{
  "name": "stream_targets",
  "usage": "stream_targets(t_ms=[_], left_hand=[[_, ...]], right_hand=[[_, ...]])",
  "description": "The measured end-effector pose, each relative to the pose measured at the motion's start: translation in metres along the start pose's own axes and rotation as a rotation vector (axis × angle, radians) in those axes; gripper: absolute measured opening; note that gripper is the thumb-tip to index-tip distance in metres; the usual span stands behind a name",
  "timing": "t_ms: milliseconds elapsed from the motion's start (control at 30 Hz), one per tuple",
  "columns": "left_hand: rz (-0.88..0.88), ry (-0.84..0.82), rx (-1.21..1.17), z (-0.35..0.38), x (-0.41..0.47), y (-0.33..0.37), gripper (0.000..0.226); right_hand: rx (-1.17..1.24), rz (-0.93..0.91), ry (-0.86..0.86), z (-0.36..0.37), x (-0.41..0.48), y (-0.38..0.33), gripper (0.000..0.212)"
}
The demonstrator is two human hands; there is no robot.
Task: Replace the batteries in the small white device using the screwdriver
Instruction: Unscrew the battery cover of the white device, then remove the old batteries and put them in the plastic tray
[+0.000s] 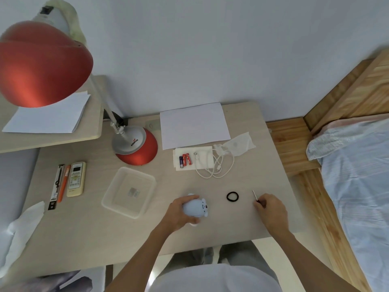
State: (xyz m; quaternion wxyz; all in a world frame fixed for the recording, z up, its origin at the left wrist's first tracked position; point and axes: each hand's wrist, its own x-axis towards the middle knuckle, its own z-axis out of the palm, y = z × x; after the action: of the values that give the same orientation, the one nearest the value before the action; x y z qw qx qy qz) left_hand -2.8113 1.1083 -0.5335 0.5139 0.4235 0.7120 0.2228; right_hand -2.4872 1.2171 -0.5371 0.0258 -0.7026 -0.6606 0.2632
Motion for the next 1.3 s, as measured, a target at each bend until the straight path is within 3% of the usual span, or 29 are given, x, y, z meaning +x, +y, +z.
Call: stream_targets(t_ms=[100, 267, 467, 700, 833, 1000, 1300], left_hand=[[-0.004, -0.006, 0.003, -0.003, -0.002, 0.002, 0.080], [-0.003, -0.004, 0.010, -0.004, -0.006, 0.005, 0.081], [0.010, 0.035, 0.007, 0.000, -0.010, 0.002, 0.081], [-0.003, 0.099, -0.014, -0.002, -0.016, -0.005, 0.082], [-0.014, 0.121, -0.029, -0.001, -0.017, -0.006, 0.085], [-0.003, 0.138, -0.027, -0.001, -0.017, -0.009, 0.087], [-0.003, 0.126, -0.061, -0.001, -0.019, -0.015, 0.083]], right_hand=[[-0.063, -0.024, 0.006, -0.004, -0.002, -0.009, 0.016], [-0.107, -0.203, 0.062, -0.017, -0.015, -0.047, 0.047], [-0.109, -0.428, 0.115, -0.021, -0.033, -0.095, 0.060], [-0.223, -0.635, -0.161, 0.021, -0.055, -0.120, 0.077], [-0.244, -0.660, -0.244, 0.043, -0.053, -0.127, 0.067], [-0.282, -0.669, -0.345, 0.064, -0.043, -0.129, 0.071], [-0.239, -0.679, -0.367, 0.078, -0.037, -0.137, 0.049]])
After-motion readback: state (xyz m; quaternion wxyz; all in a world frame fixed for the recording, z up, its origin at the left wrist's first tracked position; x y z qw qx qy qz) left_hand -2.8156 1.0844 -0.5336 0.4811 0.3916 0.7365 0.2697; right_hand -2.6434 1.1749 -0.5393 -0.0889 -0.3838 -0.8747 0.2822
